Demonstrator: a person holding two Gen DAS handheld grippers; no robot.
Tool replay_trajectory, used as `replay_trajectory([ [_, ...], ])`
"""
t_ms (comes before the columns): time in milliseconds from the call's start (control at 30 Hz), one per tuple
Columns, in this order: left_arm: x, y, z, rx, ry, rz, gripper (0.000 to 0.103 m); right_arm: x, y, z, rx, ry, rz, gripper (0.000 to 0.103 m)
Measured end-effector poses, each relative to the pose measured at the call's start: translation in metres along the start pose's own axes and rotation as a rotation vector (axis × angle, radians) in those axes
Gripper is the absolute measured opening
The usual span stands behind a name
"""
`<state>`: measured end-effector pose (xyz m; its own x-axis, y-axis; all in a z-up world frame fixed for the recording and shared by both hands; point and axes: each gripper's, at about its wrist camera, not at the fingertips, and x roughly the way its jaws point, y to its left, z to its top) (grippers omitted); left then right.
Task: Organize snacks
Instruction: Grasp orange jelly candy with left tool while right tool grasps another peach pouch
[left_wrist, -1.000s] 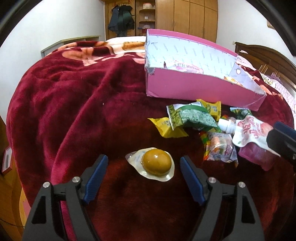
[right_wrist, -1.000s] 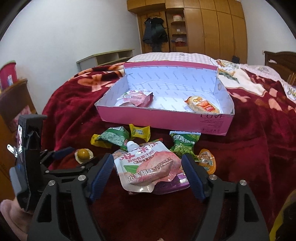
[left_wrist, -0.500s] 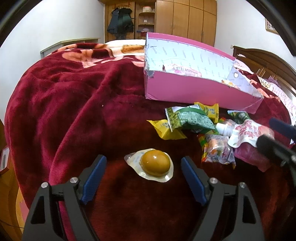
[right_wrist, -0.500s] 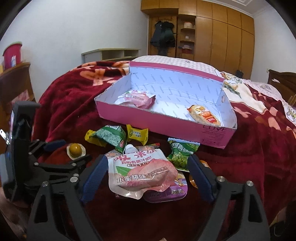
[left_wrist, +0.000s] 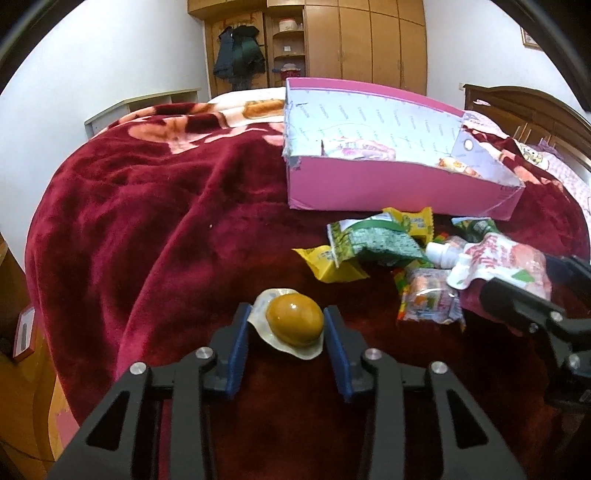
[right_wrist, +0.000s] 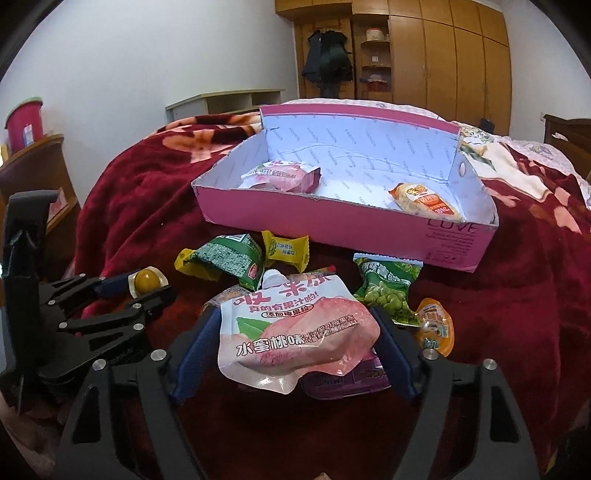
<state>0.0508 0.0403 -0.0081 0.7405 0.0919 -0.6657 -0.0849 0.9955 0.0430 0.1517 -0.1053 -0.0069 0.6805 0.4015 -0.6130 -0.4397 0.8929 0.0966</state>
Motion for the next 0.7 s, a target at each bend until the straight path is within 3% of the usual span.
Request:
replay_trajectory([
  [267, -0.009, -0.001, 0.005, -0.037, -0.003, -0.082, 0.037, -0.005, -0.002, -0.003, 0.018, -0.003, 0.012, 0.073],
  [700, -0.032, -0.004, 0.014, -0.046, -0.052, -0.104, 0.037, -0.026, -0.01, -0.003, 0.088, -0.061, 0.036, 0.072],
])
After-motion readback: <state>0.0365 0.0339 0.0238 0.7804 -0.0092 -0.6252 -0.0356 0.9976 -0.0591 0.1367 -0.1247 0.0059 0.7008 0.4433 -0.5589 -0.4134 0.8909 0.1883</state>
